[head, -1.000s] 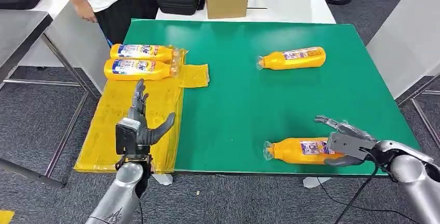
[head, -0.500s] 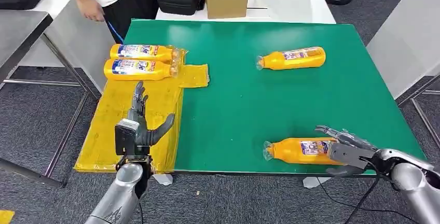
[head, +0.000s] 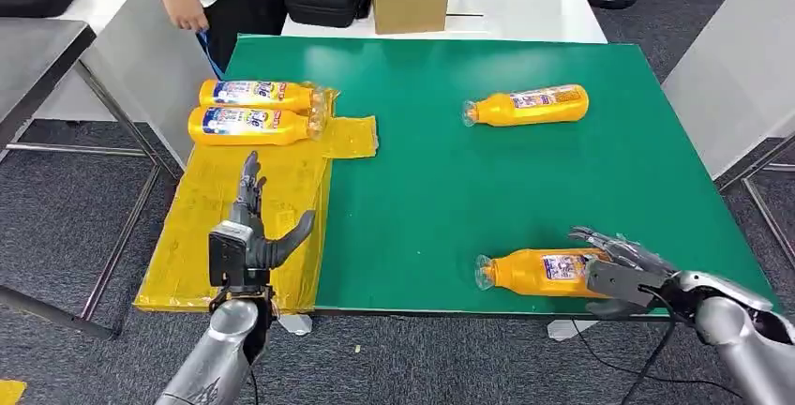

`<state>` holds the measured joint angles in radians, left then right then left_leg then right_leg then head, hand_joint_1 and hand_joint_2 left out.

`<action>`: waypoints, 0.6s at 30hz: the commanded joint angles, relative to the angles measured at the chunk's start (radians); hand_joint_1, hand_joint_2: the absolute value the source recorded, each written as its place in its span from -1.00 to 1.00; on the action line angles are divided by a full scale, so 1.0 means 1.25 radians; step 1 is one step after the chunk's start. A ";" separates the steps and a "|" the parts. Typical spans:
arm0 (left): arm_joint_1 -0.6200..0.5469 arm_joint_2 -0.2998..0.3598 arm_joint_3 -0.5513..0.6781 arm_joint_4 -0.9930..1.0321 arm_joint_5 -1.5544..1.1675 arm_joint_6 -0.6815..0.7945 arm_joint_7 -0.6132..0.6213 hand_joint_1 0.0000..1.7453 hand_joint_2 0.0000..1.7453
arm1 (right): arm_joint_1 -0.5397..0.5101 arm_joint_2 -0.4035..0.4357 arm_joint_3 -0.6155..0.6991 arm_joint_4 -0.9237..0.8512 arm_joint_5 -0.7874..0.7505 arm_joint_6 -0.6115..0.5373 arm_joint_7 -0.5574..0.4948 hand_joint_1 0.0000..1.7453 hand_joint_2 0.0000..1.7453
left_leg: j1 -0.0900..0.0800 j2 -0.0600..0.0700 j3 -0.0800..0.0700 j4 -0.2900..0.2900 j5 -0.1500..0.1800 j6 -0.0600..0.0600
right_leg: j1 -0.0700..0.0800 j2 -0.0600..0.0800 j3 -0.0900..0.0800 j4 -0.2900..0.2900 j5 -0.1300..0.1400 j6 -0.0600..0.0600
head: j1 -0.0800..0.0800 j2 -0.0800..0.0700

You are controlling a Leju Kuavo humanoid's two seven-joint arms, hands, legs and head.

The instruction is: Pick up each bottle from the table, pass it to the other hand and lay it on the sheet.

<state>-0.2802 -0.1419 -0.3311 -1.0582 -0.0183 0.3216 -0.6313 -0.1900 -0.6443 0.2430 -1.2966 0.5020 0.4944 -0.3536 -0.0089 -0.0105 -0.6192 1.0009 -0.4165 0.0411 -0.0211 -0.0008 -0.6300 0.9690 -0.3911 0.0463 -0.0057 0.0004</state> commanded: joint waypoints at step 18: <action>-0.011 0.014 0.003 0.047 -0.011 -0.011 0.002 -1.00 1.00 | -0.055 0.055 0.040 0.156 0.040 0.023 0.002 -1.00 1.00 | 0.002 0.002 0.006 0.000 -0.002 -0.002 | 0.002 0.001 0.006 -0.001 -0.001 -0.002 | 0.001 0.000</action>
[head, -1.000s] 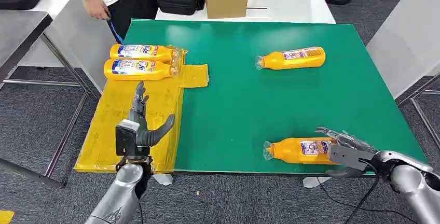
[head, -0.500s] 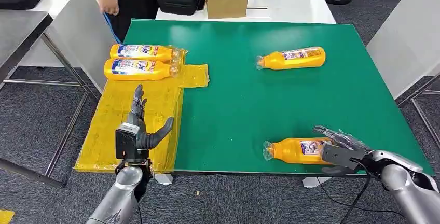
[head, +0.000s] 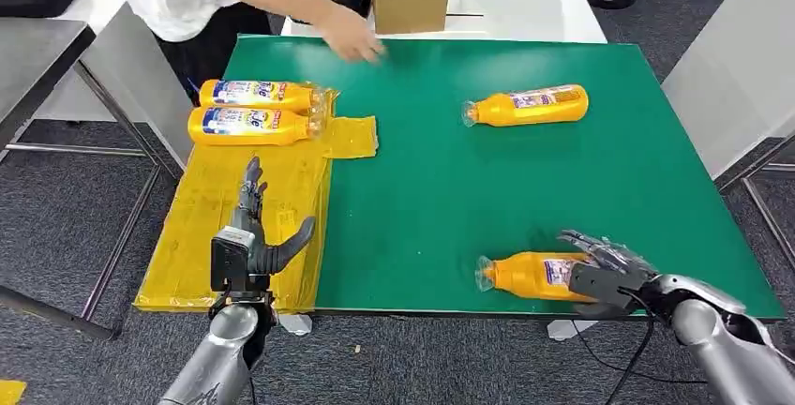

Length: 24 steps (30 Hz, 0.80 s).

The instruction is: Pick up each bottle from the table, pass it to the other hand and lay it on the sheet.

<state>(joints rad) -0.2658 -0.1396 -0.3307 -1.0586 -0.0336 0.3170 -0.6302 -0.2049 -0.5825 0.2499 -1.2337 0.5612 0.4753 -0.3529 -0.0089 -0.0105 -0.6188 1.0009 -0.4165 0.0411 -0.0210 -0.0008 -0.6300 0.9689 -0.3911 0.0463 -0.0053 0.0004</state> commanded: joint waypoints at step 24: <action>-0.042 0.011 0.001 0.067 0.011 -0.009 -0.002 -1.00 1.00 | -0.038 0.031 0.037 0.106 0.000 0.000 0.009 1.00 1.00 | 0.001 0.001 0.004 -0.001 -0.001 -0.001 | 0.001 0.000 0.004 -0.001 0.000 -0.001 | 0.000 0.000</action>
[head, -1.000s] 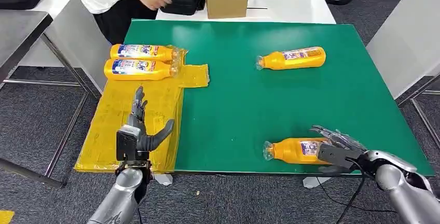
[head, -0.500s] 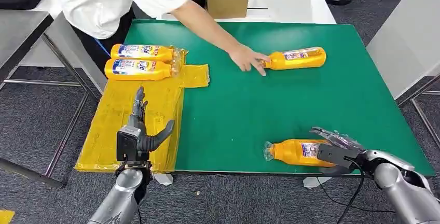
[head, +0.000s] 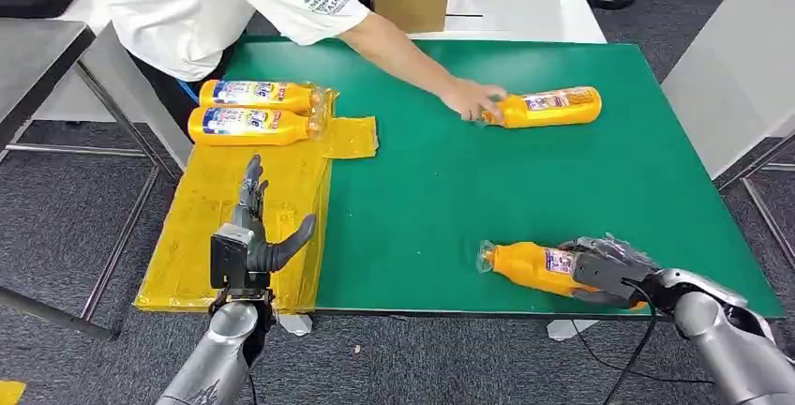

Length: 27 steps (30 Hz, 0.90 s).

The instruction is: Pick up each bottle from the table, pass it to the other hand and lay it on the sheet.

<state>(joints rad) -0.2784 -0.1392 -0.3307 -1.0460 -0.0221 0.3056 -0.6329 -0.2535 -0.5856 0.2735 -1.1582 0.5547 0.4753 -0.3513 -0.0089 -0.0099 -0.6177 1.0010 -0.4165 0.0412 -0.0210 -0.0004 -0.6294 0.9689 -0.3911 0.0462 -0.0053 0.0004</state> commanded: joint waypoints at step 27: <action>0.014 -0.007 0.022 -0.034 -0.041 0.047 0.016 -1.00 1.00 | -0.054 0.377 -0.064 -0.101 -0.008 -0.325 -0.106 1.00 1.00 | 0.002 0.004 0.001 -0.001 -0.001 -0.002 | 0.002 0.004 0.000 0.000 0.000 -0.001 | 0.000 0.000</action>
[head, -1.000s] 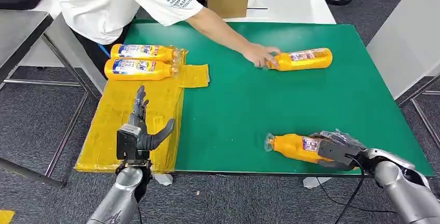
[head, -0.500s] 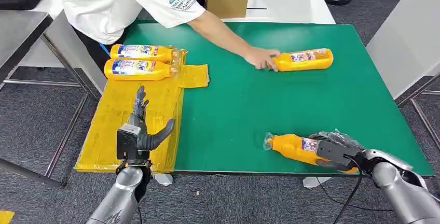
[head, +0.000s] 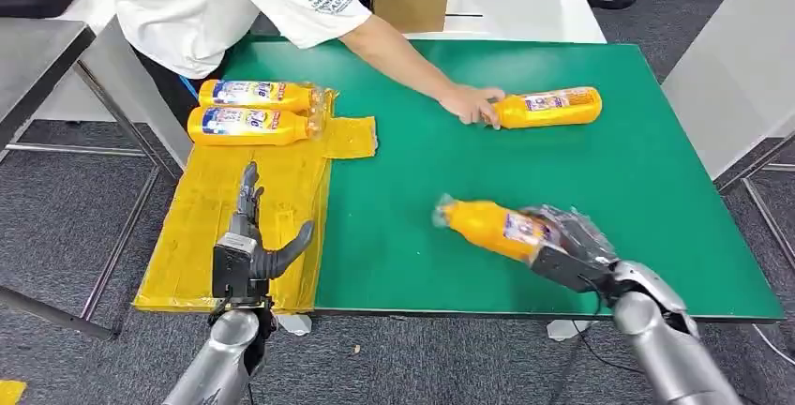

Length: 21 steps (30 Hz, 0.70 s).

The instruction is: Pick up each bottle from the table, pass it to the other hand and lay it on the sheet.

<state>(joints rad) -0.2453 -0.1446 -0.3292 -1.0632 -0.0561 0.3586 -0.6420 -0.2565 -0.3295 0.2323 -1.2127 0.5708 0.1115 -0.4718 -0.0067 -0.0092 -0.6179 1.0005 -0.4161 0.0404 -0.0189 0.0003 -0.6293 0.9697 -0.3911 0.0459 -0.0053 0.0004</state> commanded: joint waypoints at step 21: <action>-0.053 -0.008 -0.003 0.011 0.181 -0.281 0.146 -1.00 1.00 | -0.126 0.305 0.027 0.148 -0.033 -0.049 -0.067 1.00 1.00 | 0.001 0.003 0.004 0.000 -0.002 -0.002 | 0.000 0.003 0.003 -0.001 0.000 -0.002 | 0.000 0.000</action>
<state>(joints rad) -0.2401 -0.1678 -0.3284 -1.1120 -0.0082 0.2719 -0.5723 -0.2955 -0.0478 0.2025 -1.2703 0.5055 0.0591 -0.5386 -0.0073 -0.0099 -0.6184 1.0004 -0.4160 0.0404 -0.0199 -0.0001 -0.6297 0.9696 -0.3913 0.0458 -0.0053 0.0004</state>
